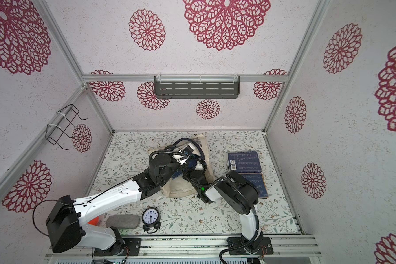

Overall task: Take out the books from the canvas bag
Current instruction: Pick up the book from the canvas bag.

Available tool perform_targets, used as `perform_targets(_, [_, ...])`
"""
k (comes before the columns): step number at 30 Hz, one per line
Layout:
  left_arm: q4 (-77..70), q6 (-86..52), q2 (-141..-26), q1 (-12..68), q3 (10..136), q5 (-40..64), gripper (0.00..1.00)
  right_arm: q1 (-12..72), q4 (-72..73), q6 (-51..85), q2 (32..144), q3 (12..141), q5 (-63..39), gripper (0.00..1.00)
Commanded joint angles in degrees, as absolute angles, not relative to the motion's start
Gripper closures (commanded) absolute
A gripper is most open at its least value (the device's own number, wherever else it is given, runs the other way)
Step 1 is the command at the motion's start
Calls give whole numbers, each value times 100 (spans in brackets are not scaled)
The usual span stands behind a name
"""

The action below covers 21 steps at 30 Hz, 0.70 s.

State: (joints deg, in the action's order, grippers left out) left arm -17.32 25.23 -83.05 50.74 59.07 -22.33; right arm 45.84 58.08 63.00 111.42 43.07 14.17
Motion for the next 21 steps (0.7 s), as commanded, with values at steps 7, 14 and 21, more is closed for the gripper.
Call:
perform_targets(7, [-2046,2502,-8595,5059,6238,-2556,100,4553,5951,6166,10487,4278,1435,100])
perform_targets(14, [-1519,2106,-8845,4794,6560,-2597,100,4552,6064,6032,10016,3883,1039,100])
perform_targets(21, [-1225,1970,-9137,4653,6757,-2687,100,4553,5874,5757,9307,3478,327,100])
